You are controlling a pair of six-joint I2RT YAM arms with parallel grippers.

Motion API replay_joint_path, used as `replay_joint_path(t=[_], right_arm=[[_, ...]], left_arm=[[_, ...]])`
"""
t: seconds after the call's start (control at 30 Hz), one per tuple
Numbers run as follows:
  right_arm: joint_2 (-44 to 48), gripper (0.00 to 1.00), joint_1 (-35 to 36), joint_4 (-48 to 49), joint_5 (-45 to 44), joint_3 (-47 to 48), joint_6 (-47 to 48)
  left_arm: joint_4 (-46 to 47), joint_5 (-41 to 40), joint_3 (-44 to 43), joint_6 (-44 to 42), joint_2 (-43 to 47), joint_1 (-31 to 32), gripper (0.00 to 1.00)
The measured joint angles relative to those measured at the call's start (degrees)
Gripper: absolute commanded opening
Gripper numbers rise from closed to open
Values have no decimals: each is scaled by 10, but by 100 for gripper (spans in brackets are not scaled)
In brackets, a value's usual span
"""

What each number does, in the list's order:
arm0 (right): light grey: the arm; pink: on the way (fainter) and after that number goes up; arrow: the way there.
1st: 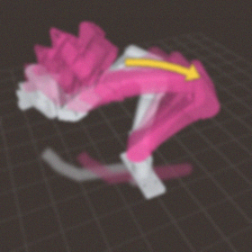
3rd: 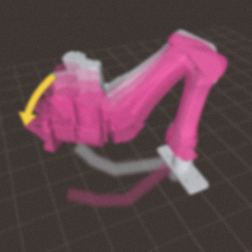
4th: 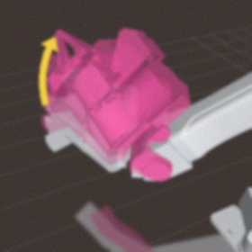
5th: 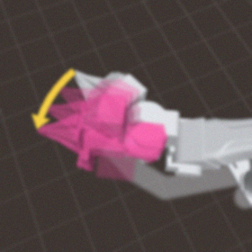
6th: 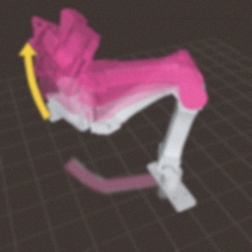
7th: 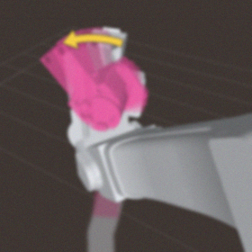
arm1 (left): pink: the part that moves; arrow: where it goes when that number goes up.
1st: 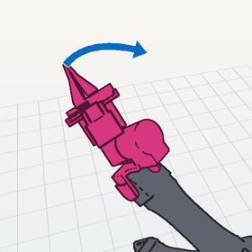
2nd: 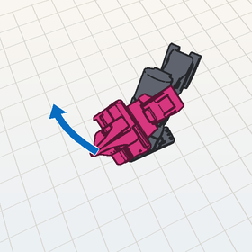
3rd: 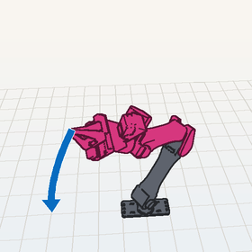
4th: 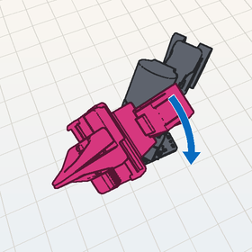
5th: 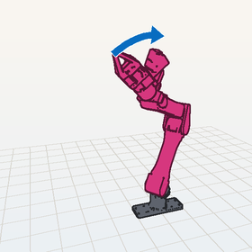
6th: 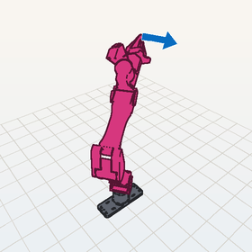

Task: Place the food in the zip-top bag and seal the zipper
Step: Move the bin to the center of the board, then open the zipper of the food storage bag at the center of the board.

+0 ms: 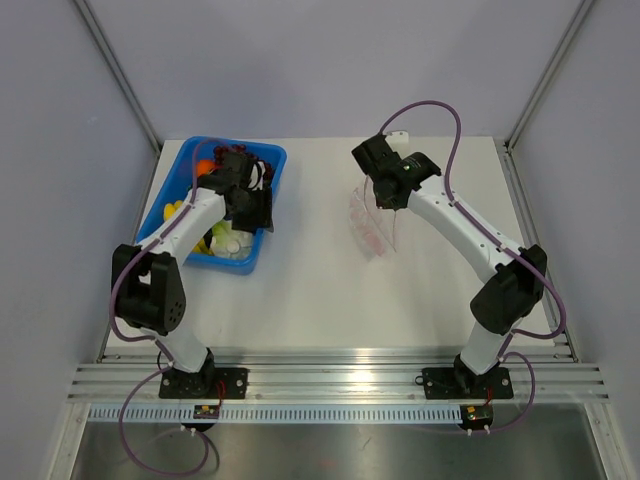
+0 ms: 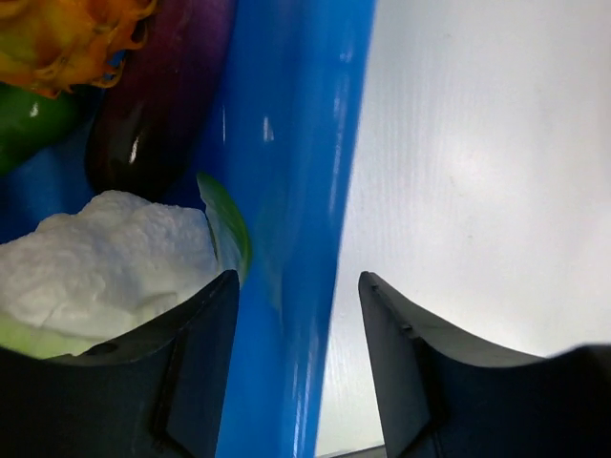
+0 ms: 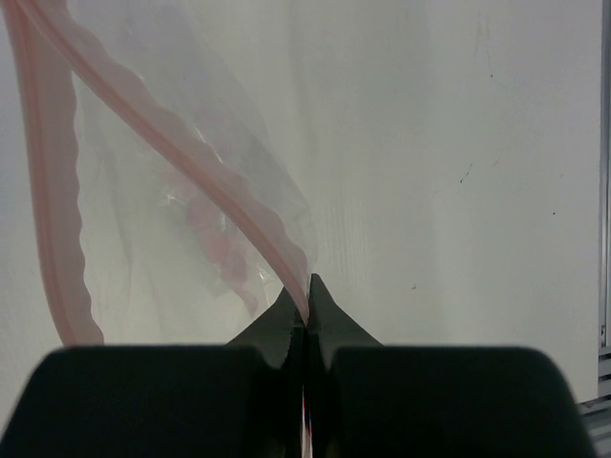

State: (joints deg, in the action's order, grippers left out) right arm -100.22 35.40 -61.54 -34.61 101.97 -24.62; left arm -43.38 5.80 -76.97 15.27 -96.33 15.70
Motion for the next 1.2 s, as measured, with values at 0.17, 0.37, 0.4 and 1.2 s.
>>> replay_joint_path(t=[0.17, 0.37, 0.4, 1.2], right_arm=[[0, 0, 0, 2, 16, 0, 0], [0, 0, 0, 3, 40, 14, -1], [0, 0, 0, 4, 44, 17, -2], [0, 0, 0, 17, 93, 3, -23]], left_arm=[[-34, 6, -90, 9, 18, 23, 55], [-2, 48, -165, 26, 26, 120, 68], [11, 63, -163, 35, 27, 139, 67], [342, 167, 36, 262, 106, 173, 68]])
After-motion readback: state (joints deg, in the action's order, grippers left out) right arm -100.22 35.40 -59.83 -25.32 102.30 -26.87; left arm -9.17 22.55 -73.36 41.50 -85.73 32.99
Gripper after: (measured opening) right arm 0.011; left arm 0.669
